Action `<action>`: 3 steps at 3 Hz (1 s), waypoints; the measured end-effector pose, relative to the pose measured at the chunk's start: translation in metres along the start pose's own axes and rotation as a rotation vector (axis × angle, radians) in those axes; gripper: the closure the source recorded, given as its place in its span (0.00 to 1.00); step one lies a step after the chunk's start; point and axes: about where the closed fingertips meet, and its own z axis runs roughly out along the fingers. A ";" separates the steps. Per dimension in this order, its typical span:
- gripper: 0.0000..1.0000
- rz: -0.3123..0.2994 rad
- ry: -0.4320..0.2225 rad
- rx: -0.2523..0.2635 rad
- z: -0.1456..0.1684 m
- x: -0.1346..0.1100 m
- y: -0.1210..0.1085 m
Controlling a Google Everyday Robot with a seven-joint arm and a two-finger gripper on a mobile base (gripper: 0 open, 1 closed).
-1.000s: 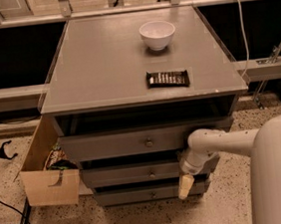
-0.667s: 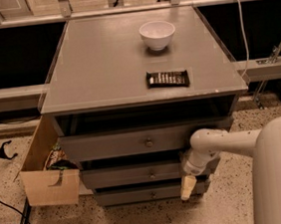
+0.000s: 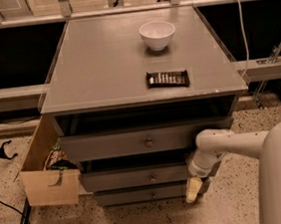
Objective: Open middle drawer
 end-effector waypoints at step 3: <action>0.00 0.033 0.003 -0.058 -0.016 0.027 0.022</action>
Offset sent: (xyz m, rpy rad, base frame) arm -0.0194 -0.0326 0.0097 -0.0083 0.0382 -0.0408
